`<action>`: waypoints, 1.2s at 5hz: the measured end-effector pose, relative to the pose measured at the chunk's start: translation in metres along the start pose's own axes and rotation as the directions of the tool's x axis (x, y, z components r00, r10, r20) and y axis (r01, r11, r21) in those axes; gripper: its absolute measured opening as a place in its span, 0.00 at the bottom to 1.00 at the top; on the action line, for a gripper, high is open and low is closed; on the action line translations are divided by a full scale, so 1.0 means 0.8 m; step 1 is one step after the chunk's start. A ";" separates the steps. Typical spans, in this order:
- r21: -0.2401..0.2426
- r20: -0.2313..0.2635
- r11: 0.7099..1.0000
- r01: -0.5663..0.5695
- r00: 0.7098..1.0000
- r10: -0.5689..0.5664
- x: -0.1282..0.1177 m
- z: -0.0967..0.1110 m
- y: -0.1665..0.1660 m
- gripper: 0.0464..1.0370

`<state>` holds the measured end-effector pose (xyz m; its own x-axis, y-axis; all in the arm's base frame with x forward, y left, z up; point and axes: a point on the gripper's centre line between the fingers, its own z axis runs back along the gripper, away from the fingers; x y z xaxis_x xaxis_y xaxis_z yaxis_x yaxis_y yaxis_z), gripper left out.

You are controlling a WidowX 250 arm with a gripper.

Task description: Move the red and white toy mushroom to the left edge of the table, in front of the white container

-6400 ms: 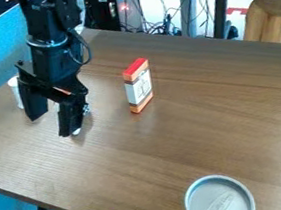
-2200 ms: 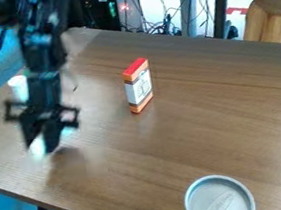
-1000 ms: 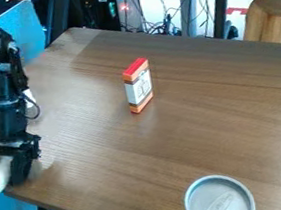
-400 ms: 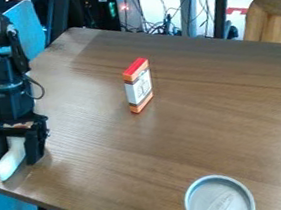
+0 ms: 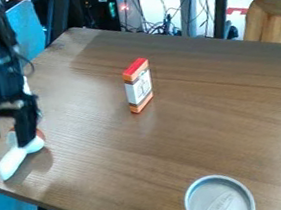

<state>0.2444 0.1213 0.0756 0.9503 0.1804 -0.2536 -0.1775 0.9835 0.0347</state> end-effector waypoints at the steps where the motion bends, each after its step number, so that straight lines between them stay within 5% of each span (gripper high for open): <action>1: 0.052 -0.083 0.995 0.087 0.993 -0.082 -0.029 0.034 0.011 0.96; 2: 0.131 -0.072 0.972 0.195 0.980 -0.187 -0.020 0.070 0.022 0.96; 3: 0.244 -0.082 0.942 0.231 0.973 -0.217 0.004 0.080 0.036 0.96; 4: 0.275 -0.042 0.929 0.249 0.968 -0.247 0.029 0.089 0.044 0.96; 5: 0.256 -0.021 0.934 0.250 0.967 -0.253 0.049 0.089 0.059 0.96; 6: 0.219 0.065 0.948 0.230 0.966 -0.249 0.061 0.092 0.076 0.96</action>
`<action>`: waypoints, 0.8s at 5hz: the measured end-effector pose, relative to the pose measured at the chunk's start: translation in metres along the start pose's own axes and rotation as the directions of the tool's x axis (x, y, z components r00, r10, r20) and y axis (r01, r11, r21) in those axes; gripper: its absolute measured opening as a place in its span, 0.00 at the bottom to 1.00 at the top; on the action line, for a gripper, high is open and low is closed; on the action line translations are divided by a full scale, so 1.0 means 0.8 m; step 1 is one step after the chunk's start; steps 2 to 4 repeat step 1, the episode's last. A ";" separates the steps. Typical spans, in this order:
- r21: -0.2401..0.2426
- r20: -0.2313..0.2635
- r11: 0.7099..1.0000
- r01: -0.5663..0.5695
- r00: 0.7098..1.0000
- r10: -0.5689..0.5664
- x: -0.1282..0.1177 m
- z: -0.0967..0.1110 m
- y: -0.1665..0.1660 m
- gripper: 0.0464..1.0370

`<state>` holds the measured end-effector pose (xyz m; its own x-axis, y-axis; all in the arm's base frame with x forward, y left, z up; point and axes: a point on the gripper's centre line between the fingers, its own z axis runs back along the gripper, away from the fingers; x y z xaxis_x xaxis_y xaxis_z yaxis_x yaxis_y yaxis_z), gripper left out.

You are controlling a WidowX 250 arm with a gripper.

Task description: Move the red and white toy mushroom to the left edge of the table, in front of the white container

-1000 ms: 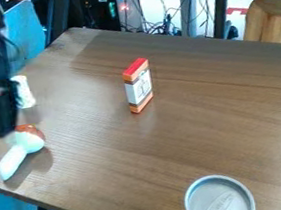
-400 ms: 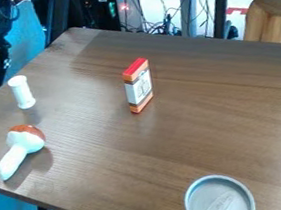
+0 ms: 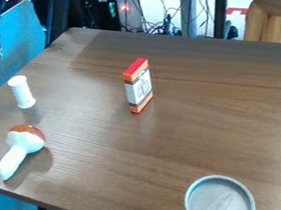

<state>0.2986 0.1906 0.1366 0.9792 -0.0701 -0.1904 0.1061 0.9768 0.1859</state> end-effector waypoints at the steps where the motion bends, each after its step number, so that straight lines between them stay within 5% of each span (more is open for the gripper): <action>1: -0.035 0.074 0.999 -0.009 0.997 0.012 0.020 -0.009 0.005 0.96; 4: -0.035 0.074 0.999 -0.009 0.997 0.012 0.020 -0.009 0.005 0.96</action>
